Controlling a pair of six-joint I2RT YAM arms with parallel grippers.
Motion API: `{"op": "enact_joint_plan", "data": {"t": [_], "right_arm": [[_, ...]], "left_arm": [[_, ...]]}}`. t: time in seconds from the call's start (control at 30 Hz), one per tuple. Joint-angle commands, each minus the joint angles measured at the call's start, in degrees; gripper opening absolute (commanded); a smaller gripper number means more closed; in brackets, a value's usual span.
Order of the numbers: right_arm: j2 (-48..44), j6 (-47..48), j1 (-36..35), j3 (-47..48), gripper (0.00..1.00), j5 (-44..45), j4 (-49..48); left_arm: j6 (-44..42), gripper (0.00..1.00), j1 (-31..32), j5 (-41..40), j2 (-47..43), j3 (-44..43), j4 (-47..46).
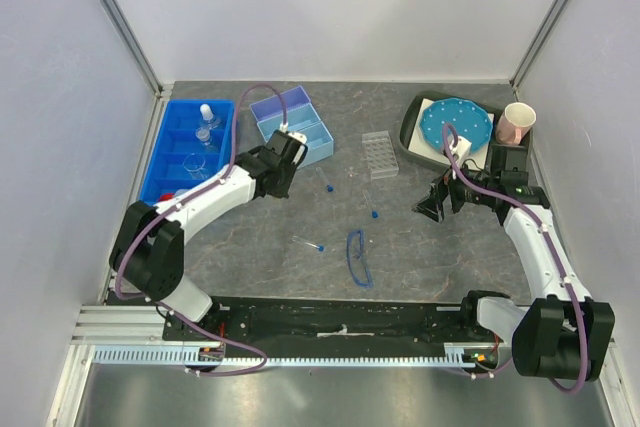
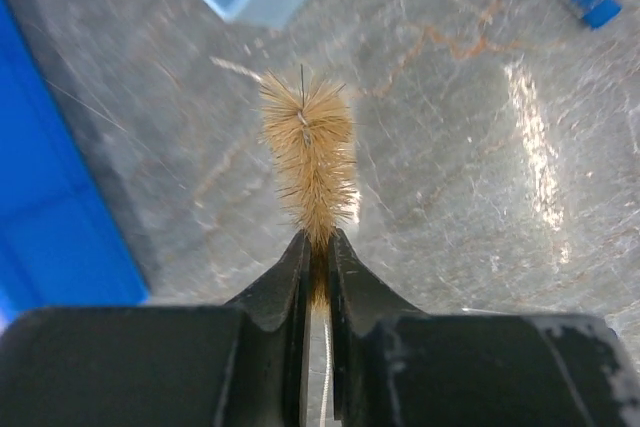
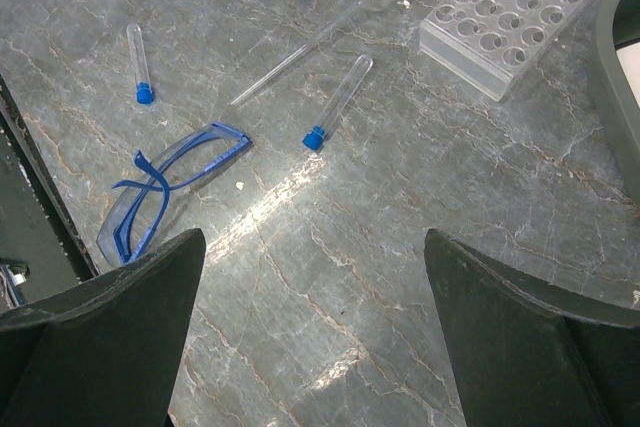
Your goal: Organize the chemistry lab equipment
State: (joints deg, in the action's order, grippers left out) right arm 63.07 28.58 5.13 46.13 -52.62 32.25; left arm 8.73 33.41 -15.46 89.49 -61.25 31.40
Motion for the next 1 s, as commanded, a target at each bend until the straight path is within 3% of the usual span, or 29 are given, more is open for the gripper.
{"op": "enact_joint_plan", "data": {"t": [0.0, 0.2, 0.4, 0.67, 0.97], "right_arm": [[-1.89, 1.48, 0.32, 1.07, 0.98, -0.99, -0.17], [-2.51, 1.65, 0.32, 1.42, 0.98, -1.34, 0.27], [-2.25, 2.36, 0.24, 1.68, 0.98, -2.31, 1.41], [-0.40, 2.80, 0.24, 2.03, 0.98, -4.24, 2.82], [1.09, 3.85, 0.24, 2.56, 0.98, -4.86, 4.40]], "left_arm": [[-15.12, 0.13, -1.50, -5.36, 0.15, -8.43, 2.26], [-25.06, 0.11, -7.29, -4.32, 8.84, -23.17, 2.62], [-27.98, 0.12, -13.18, -0.54, 22.27, -38.90, 4.63], [-32.72, 0.14, -14.34, -1.68, 34.25, -56.40, 5.17], [-40.45, 0.16, -14.25, -1.85, 41.20, -61.35, -0.19]]}}
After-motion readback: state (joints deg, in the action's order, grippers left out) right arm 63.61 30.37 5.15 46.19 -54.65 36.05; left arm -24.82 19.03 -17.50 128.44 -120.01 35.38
